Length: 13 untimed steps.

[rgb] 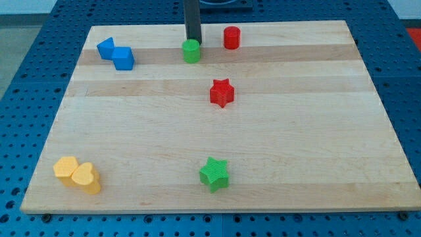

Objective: Push the green circle to the top of the green star

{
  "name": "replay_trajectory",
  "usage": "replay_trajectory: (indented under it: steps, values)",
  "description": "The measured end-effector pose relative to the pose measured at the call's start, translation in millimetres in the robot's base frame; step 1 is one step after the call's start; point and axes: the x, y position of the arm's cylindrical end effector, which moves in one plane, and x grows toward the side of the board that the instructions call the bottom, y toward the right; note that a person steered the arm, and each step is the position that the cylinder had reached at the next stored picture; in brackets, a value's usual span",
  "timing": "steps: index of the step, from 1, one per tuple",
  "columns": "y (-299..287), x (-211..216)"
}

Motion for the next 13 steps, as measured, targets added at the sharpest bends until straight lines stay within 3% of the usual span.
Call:
replay_trajectory:
  steps: [4,5,6,7,8,9,10,13]
  values:
    - [-9,186]
    - [-9,199]
    - [-9,149]
    - [-22,127]
    - [-73,153]
    - [-78,164]
    - [-77,178]
    - [-26,282]
